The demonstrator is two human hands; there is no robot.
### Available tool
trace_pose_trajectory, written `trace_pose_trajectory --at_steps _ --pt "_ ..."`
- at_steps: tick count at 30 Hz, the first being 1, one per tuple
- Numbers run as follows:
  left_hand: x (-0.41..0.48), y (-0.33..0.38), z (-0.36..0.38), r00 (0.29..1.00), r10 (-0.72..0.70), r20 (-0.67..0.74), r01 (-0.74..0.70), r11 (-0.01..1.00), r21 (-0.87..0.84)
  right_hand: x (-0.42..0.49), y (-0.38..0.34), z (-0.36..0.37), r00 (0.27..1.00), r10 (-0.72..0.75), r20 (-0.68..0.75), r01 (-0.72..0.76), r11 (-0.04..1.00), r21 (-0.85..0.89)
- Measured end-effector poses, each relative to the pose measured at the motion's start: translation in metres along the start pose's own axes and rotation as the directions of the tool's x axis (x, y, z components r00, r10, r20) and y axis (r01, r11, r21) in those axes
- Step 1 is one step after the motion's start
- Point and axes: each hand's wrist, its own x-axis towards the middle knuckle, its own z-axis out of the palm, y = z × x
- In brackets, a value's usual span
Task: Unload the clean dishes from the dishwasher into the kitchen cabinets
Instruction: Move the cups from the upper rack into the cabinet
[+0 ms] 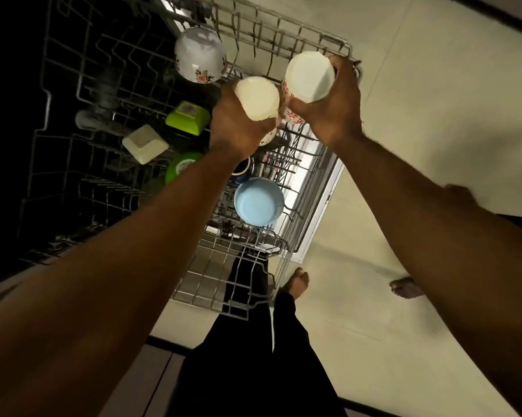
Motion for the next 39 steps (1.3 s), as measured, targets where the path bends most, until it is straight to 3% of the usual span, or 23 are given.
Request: trace_pose_trajectory --at_steps 4,13,19,24,33,39 --pt "-0.017 0.002 -0.007 0.994 0.032 -0.100 -0.048 0.986 -0.158 -0.013 -0.001 -0.013 0.997 0.017 -0.071 -0.010 0.994 0.106" --pt "-0.059 0.009 -0.038 0.986 0.070 -0.154 -0.110 0.957 -0.267 -0.053 -0.017 -0.047 0.991 0.066 -0.120 -0.024 0.945 0.325" --pt "-0.101 0.007 -0.061 0.988 0.100 -0.116 -0.145 0.853 -0.500 -0.103 -0.043 -0.074 0.981 0.191 0.033 -0.176 0.806 0.565" --pt "-0.140 0.008 -0.079 0.999 0.042 -0.014 -0.041 0.749 -0.662 -0.148 -0.061 -0.089 0.954 0.233 0.187 -0.299 0.715 0.632" --pt "-0.231 0.009 -0.108 0.991 0.120 0.055 -0.052 0.738 -0.672 -0.227 -0.069 -0.121 0.921 0.162 0.353 -0.372 0.633 0.680" --pt "-0.323 0.001 -0.111 0.999 0.035 -0.014 -0.034 0.684 -0.728 -0.288 -0.071 -0.142 0.909 0.061 0.412 -0.349 0.650 0.675"
